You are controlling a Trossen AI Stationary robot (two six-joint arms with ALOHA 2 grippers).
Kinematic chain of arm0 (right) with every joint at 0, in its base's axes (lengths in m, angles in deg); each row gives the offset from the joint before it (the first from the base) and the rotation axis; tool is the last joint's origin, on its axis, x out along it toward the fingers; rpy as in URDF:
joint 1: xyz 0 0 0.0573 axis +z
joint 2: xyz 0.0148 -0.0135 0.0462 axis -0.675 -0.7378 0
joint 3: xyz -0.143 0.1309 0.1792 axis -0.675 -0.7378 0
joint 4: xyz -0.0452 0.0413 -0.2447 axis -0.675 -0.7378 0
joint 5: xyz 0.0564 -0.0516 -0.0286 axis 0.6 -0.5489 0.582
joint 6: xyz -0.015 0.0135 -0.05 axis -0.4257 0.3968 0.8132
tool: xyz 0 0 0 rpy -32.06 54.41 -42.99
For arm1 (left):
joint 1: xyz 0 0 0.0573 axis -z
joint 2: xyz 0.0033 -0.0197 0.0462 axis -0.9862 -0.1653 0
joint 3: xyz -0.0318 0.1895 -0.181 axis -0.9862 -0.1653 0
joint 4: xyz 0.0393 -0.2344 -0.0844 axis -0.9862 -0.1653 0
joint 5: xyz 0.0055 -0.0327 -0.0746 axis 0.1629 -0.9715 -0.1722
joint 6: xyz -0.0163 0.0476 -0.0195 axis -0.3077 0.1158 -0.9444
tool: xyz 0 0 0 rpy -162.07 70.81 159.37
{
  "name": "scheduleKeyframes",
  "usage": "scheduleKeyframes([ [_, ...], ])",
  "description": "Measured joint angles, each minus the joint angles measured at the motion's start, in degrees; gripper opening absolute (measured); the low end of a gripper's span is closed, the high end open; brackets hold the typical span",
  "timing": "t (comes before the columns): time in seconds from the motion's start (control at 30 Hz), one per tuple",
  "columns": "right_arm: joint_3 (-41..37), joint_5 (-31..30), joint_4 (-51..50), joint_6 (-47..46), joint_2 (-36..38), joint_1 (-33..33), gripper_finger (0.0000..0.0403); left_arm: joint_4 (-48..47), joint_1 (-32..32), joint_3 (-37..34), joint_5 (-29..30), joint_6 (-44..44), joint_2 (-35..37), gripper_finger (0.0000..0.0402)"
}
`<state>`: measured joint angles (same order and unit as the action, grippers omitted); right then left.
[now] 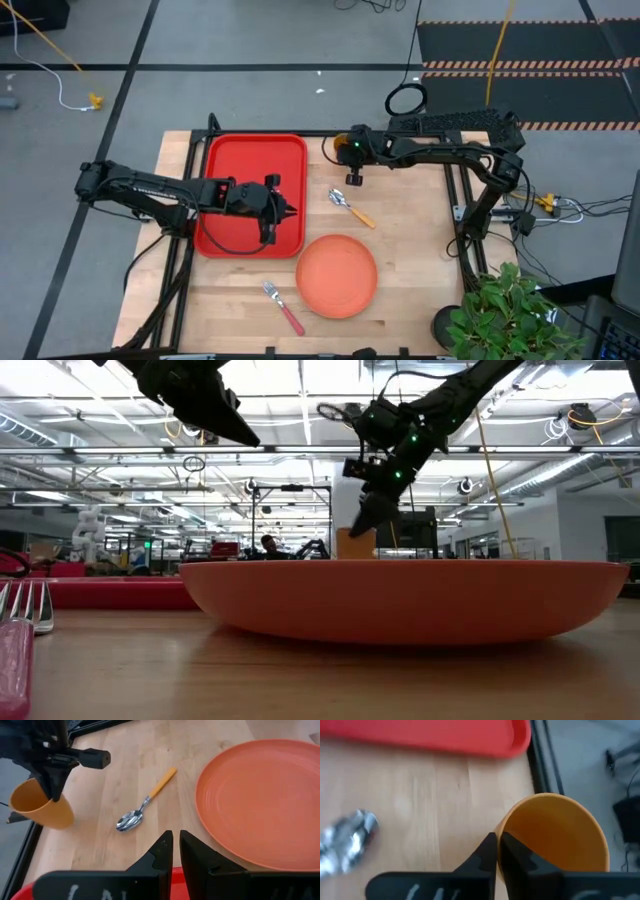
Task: Pick and place plate/cup/fork/spoon on tray
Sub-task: Put the yellow cup on the red serving tray
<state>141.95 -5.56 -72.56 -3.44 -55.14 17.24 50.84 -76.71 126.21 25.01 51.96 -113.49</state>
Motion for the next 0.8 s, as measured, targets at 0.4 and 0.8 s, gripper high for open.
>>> scheduleKeyframes([
  [0.4, 5.3, 0.0, 14.5, 0.7, 0.9, 5.6, 0.0001, -3.3, 0.1, 0.0, 0.0, -5.4, 0.0, 0.0037],
  [0.8, 12.7, 1.8, 16.8, 0.6, -1.6, 4.8, 0.0000, -13.8, 1.2, 0.0, 0.0, -15.8, 0.0, 0.0037],
])
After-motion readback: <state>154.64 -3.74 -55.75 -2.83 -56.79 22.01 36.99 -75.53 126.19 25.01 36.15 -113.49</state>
